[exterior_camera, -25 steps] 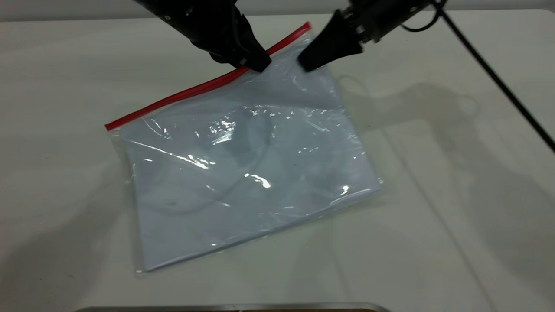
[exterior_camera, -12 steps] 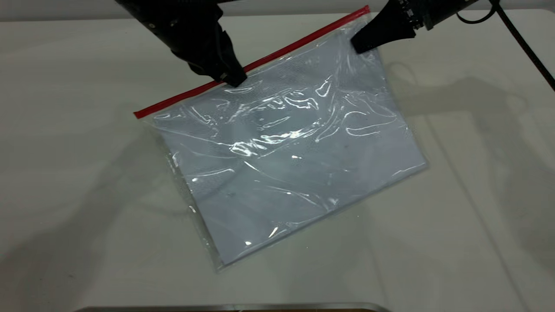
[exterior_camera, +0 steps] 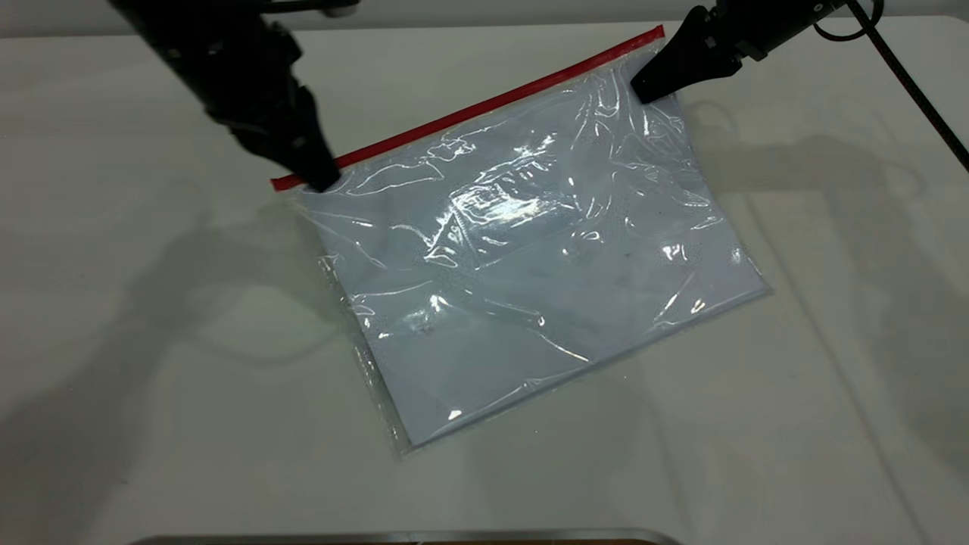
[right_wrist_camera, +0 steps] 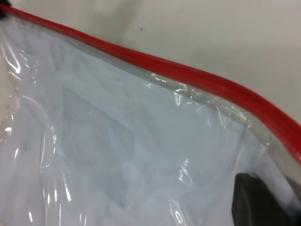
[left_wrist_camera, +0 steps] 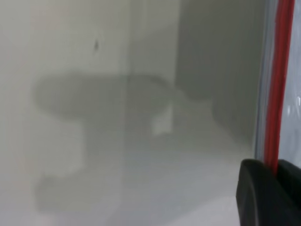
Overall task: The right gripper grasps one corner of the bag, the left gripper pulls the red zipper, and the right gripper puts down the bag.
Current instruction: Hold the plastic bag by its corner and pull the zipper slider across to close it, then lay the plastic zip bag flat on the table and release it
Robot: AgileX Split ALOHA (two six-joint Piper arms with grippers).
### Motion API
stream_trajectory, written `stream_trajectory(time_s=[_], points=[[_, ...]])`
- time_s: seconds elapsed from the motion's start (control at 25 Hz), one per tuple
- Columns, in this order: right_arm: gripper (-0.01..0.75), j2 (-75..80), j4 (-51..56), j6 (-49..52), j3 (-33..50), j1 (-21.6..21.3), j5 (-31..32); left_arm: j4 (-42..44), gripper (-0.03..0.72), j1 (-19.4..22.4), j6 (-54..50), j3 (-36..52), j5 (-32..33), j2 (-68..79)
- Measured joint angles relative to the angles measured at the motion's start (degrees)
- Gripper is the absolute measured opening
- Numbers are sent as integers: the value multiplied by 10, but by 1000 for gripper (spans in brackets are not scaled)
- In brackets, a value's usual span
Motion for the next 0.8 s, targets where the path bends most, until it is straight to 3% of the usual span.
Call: stream_trajectory(time_s=[0.2,0.36,0.64,0.72,0.8], points=[[71,0,-1,0,0,-1,-9,9,45,5,-5,0,10,0],[182,0,-3,1,0,-1,-18,9,87,5,-15,0,12,0],[578,-25,-64,31,-4,-6,-61,56,418,5,-125,-35,62,-12],[651,-52,-101,70,-9,-6,-61,105,515,5,-181,-60,100,-31],[676,-94,-135,109,-14,-6,-60,166,576,5,-258,-94,150,-58]])
